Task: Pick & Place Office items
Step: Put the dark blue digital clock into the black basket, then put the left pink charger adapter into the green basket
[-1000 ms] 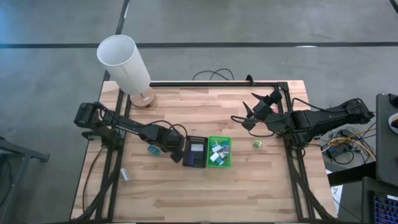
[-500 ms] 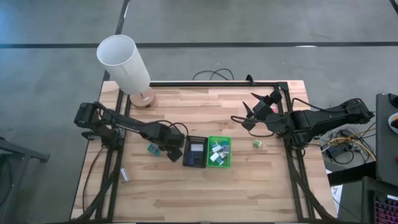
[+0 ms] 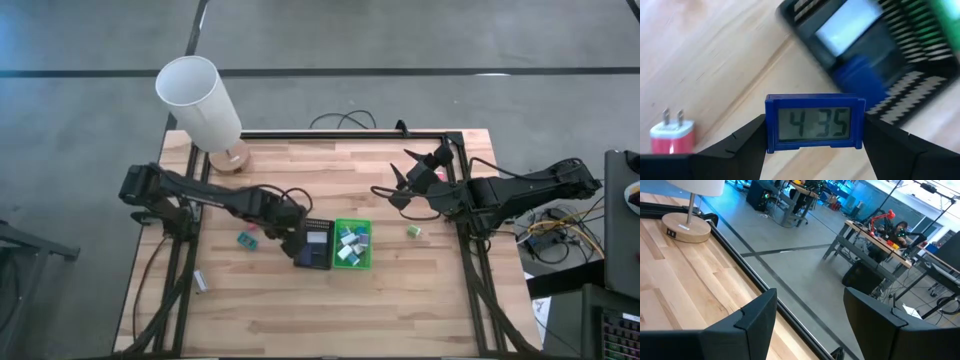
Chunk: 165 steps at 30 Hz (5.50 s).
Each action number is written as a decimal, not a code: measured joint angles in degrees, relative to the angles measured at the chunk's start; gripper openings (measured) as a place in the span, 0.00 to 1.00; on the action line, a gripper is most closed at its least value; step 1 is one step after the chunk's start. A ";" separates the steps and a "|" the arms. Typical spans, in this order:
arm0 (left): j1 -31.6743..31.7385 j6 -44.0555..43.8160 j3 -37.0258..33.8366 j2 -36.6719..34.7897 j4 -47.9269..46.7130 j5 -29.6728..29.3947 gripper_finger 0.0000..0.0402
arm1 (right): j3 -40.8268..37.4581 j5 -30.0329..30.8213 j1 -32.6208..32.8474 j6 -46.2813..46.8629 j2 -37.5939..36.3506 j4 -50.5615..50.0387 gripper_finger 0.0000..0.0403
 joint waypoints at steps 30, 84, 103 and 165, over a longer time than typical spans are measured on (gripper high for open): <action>-0.02 -3.53 -0.21 1.28 20.71 2.39 0.69 | 0.00 -0.01 0.01 0.20 0.01 0.14 0.57; -0.02 -2.48 -0.59 9.47 23.55 10.66 0.82 | 0.00 -0.01 0.01 0.07 0.01 0.06 0.57; 4.70 -3.69 -0.55 8.57 17.62 21.78 0.81 | 0.00 -0.02 0.02 0.02 0.00 0.02 0.57; 0.61 7.42 -0.61 5.82 -27.66 -25.90 0.81 | 0.00 -0.02 0.01 0.17 0.01 0.05 0.57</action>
